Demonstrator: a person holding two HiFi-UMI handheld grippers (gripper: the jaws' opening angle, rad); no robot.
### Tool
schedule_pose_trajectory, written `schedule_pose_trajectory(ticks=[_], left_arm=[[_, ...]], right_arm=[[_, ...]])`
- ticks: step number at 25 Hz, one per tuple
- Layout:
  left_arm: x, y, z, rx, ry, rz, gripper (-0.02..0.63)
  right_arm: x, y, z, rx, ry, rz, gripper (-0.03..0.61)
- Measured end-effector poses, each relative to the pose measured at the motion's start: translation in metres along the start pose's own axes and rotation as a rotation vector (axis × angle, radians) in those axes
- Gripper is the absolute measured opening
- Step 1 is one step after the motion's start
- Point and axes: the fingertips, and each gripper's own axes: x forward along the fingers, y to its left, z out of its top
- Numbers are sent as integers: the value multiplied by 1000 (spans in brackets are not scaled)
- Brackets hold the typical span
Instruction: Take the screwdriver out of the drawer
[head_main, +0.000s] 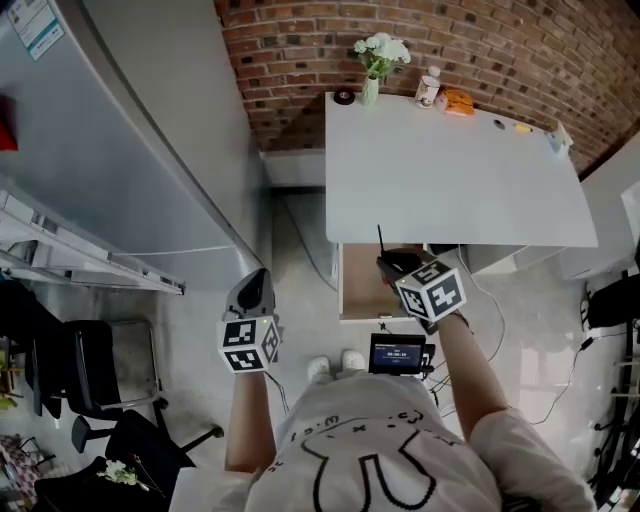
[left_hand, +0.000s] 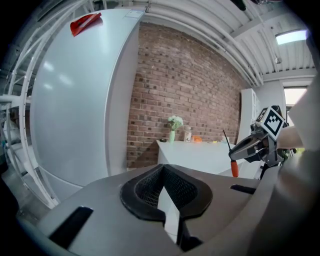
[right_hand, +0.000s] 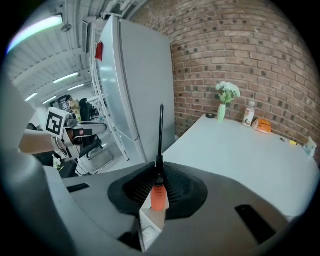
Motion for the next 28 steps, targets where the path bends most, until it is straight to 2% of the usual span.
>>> schedule_pose_trajectory(ticks=[5, 10, 16, 21, 28], left_arm=[[-4, -11, 41, 81, -91, -26, 9], [-10, -23, 82, 120, -190, -52, 9], [-26, -35, 125, 153, -305, -77, 9], [-27, -49, 137, 183, -357, -108, 11], [-23, -55, 144, 201, -374, -138, 9]], right_arm=[[-40, 8, 35, 26, -164, -40, 57], [-71, 9, 50, 12, -262, -98, 57], [-101, 18, 67, -121, -362, -194, 58], [-116, 19, 78, -157, -473, -244, 57], [-135, 28, 89, -165, -596, -233, 58]])
